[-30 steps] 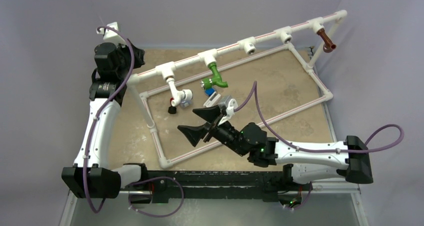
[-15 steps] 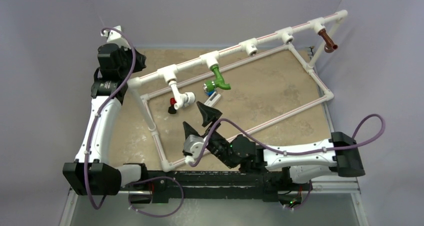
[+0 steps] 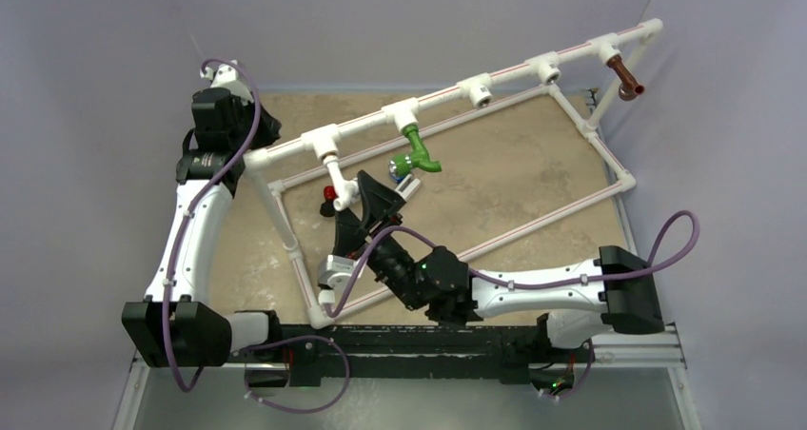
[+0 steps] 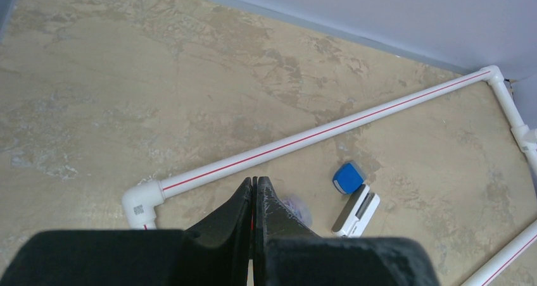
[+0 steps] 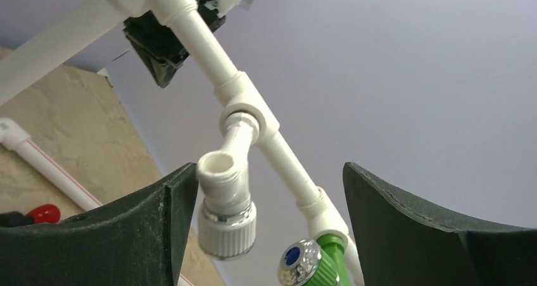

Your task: Install the water faucets

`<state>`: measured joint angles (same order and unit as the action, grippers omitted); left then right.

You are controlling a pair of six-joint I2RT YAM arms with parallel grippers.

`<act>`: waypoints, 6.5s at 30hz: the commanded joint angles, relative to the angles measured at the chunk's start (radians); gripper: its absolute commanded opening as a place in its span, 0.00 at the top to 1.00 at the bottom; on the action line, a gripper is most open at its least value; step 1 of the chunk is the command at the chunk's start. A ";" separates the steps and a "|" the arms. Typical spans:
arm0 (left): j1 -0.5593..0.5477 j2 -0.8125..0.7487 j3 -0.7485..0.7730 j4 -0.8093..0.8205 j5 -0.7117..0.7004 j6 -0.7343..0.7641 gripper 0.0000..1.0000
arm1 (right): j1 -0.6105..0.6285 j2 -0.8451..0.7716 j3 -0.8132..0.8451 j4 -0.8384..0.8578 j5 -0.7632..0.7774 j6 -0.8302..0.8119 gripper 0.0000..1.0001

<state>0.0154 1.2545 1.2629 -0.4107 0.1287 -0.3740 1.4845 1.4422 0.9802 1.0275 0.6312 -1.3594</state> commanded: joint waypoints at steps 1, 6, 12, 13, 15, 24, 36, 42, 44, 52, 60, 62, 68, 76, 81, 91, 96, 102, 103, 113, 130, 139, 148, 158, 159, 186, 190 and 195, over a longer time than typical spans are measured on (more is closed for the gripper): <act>-0.030 0.000 -0.034 -0.043 -0.016 0.015 1.00 | -0.031 0.020 0.085 0.049 -0.025 0.010 0.17; -0.032 -0.009 -0.019 -0.031 -0.013 0.008 1.00 | -0.066 0.040 0.118 -0.018 -0.062 0.096 0.28; -0.032 0.005 0.071 -0.059 -0.003 -0.005 1.00 | -0.115 0.071 0.133 -0.045 -0.076 0.172 0.48; -0.032 0.005 0.082 -0.063 -0.005 -0.006 1.00 | -0.120 0.073 0.133 -0.048 -0.074 0.185 0.51; -0.031 0.009 0.116 -0.080 -0.008 -0.009 1.00 | -0.133 0.077 0.133 -0.050 -0.067 0.204 0.56; -0.031 0.004 0.270 -0.123 0.024 -0.034 1.00 | -0.153 0.081 0.151 -0.035 -0.055 0.330 1.00; -0.034 -0.063 0.276 -0.149 0.068 -0.038 1.00 | -0.153 0.134 0.269 0.020 0.109 1.067 1.00; -0.032 -0.074 0.243 -0.103 0.096 -0.034 1.00 | -0.153 0.101 0.209 0.085 0.138 1.572 1.00; -0.033 -0.078 0.235 -0.083 0.115 -0.037 1.00 | -0.153 0.090 0.190 0.105 0.149 1.718 1.00; -0.039 -0.119 0.182 -0.007 0.189 -0.041 1.00 | -0.154 0.093 0.176 0.107 0.156 2.136 1.00; -0.166 -0.146 0.159 -0.005 0.016 0.041 1.00 | -0.165 0.117 0.180 0.090 0.151 2.324 1.00; -0.211 -0.148 0.147 -0.003 -0.083 0.061 1.00 | -0.165 0.122 0.182 0.089 0.159 2.329 1.00; -0.280 -0.125 0.076 0.041 -0.351 0.054 1.00 | -0.167 0.128 0.169 0.087 0.167 2.367 1.00; -0.342 -0.158 -0.027 0.133 -0.560 0.027 1.00 | -0.167 0.122 0.165 0.059 0.153 2.410 1.00; -0.387 -0.155 -0.069 0.162 -0.647 0.049 1.00 | -0.168 0.121 0.155 0.034 0.161 2.435 1.00; -0.404 -0.101 -0.112 0.183 -0.714 0.090 1.00 | -0.170 0.089 0.118 0.031 0.156 2.481 1.00; -0.403 -0.120 -0.155 0.203 -0.717 0.100 1.00 | -0.173 0.069 0.080 0.047 0.119 2.625 1.00; -0.403 -0.130 -0.179 0.210 -0.727 0.118 1.00 | -0.184 0.106 0.017 0.192 0.024 2.940 1.00; -0.403 -0.130 -0.183 0.212 -0.727 0.120 1.00 | -0.184 0.119 0.014 0.231 0.012 2.976 1.00; -0.404 -0.132 -0.194 0.222 -0.733 0.128 1.00 | -0.184 0.199 0.023 0.414 0.001 3.057 0.62; -0.404 -0.118 -0.192 0.220 -0.728 0.129 1.00 | -0.184 -0.010 -0.134 0.227 -0.071 2.641 0.11; -0.404 -0.108 -0.186 0.206 -0.719 0.116 1.00 | -0.184 -0.220 -0.207 -0.044 -0.175 2.135 0.14; -0.402 -0.104 -0.180 0.198 -0.719 0.112 1.00 | -0.179 -0.340 -0.095 -0.380 -0.249 1.550 0.16; -0.402 -0.101 -0.178 0.195 -0.716 0.112 1.00 | -0.037 -0.309 0.062 -0.460 -0.174 0.865 0.15; -0.402 -0.101 -0.178 0.194 -0.716 0.112 1.00 | -0.019 -0.297 0.062 -0.437 -0.154 0.780 0.15; -0.402 -0.093 -0.177 0.194 -0.708 0.122 1.00 | 0.015 0.147 0.212 0.045 0.062 -0.170 0.23; -0.402 -0.089 -0.177 0.191 -0.703 0.121 1.00 | -0.004 0.182 0.249 0.044 0.073 -0.164 0.28; -0.402 -0.090 -0.177 0.192 -0.703 0.122 1.00 | -0.018 0.204 0.269 0.037 0.072 -0.135 0.43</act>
<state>-0.3820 1.1069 1.1423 -0.0113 -0.5987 -0.2672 1.4796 1.6409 1.1984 1.0061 0.6777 -1.5032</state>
